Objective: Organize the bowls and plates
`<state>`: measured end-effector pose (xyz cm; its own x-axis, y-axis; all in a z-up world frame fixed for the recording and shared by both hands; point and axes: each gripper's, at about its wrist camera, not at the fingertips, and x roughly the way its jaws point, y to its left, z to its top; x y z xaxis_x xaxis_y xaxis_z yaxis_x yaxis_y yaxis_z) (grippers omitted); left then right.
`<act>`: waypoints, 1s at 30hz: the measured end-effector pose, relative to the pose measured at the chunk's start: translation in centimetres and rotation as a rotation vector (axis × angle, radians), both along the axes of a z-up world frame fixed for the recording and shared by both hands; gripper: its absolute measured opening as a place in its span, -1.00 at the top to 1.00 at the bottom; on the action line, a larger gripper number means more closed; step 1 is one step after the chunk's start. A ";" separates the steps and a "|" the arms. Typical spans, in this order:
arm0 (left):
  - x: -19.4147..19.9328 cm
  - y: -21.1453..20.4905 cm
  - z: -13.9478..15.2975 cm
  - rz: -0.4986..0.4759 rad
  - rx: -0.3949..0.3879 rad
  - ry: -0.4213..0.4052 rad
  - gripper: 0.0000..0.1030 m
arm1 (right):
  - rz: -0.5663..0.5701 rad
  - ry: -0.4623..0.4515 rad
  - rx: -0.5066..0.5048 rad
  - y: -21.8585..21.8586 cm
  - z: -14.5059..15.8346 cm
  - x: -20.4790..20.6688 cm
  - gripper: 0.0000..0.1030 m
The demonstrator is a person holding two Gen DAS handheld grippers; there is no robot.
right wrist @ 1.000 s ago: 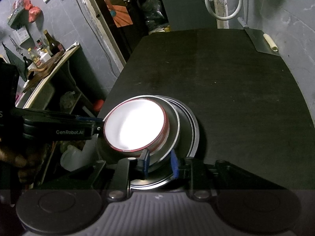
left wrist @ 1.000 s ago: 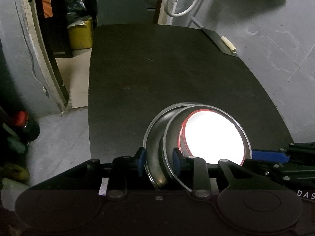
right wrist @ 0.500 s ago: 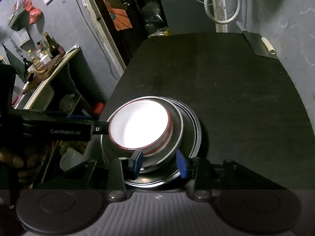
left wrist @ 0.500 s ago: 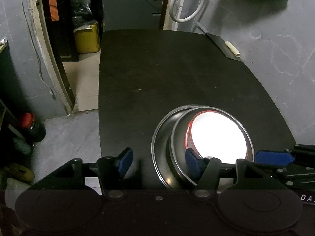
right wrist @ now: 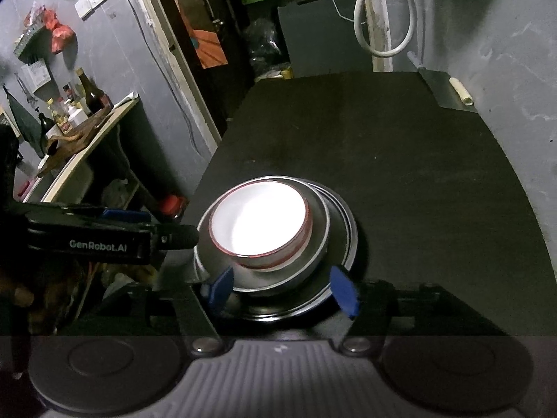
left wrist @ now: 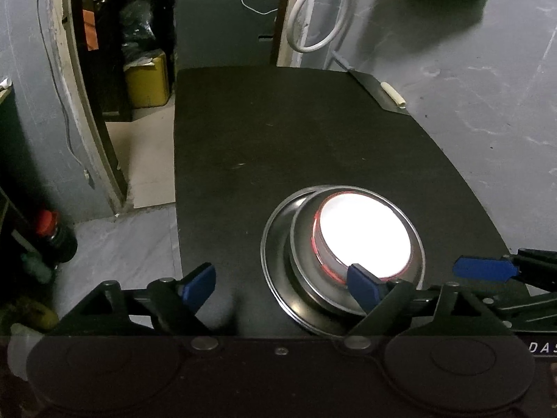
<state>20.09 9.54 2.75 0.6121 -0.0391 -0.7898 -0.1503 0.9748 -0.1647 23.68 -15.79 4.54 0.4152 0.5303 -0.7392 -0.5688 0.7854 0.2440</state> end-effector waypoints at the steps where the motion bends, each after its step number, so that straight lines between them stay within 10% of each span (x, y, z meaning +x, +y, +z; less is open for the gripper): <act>1: -0.2 0.0 0.1 0.001 0.001 -0.001 -0.68 | -0.004 -0.004 0.000 0.0 0.1 -0.2 -0.43; 30: -10.7 0.1 3.1 0.072 0.038 -0.089 -0.98 | -0.138 -0.149 0.075 -1.7 3.0 -10.2 -0.99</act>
<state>9.35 9.65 5.89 0.6803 0.0361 -0.7320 -0.2062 0.9678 -0.1440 13.48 -17.54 7.54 0.5888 0.5122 -0.6252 -0.4916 0.8410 0.2260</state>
